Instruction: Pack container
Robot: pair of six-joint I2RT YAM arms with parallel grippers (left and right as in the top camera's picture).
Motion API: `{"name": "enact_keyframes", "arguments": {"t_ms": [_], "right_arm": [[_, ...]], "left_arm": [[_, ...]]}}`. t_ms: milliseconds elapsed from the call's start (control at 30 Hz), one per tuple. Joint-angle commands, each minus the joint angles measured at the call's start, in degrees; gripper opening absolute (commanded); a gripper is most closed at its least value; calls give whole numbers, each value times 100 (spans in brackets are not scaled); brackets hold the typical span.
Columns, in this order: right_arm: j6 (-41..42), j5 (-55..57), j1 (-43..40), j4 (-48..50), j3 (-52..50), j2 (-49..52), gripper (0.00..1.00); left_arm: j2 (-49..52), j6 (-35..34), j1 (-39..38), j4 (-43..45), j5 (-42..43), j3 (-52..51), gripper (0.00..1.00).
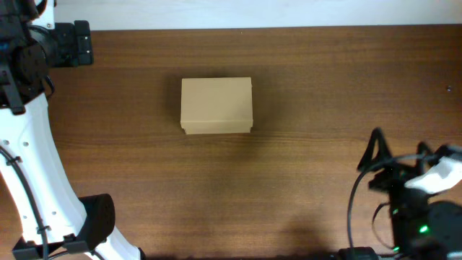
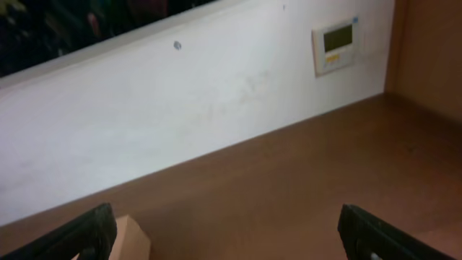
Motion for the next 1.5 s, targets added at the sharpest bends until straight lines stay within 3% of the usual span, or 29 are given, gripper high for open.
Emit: {"name": "enact_keyframes", "arguments": {"t_ms": [0, 300, 1067, 1467], "right_arm": [[90, 52, -37, 76, -723, -651, 99], [85, 225, -37, 79, -2055, -2083, 99], [83, 225, -267, 72, -3644, -2050, 99], [87, 177, -249, 225, -3663, -2063, 99]], "left_arm": [[15, 31, -7, -4, -17, -7, 100], [15, 31, -7, -4, -15, -7, 100], [15, 31, -7, -4, -15, -7, 100], [15, 31, -7, -4, -15, -7, 100]]}}
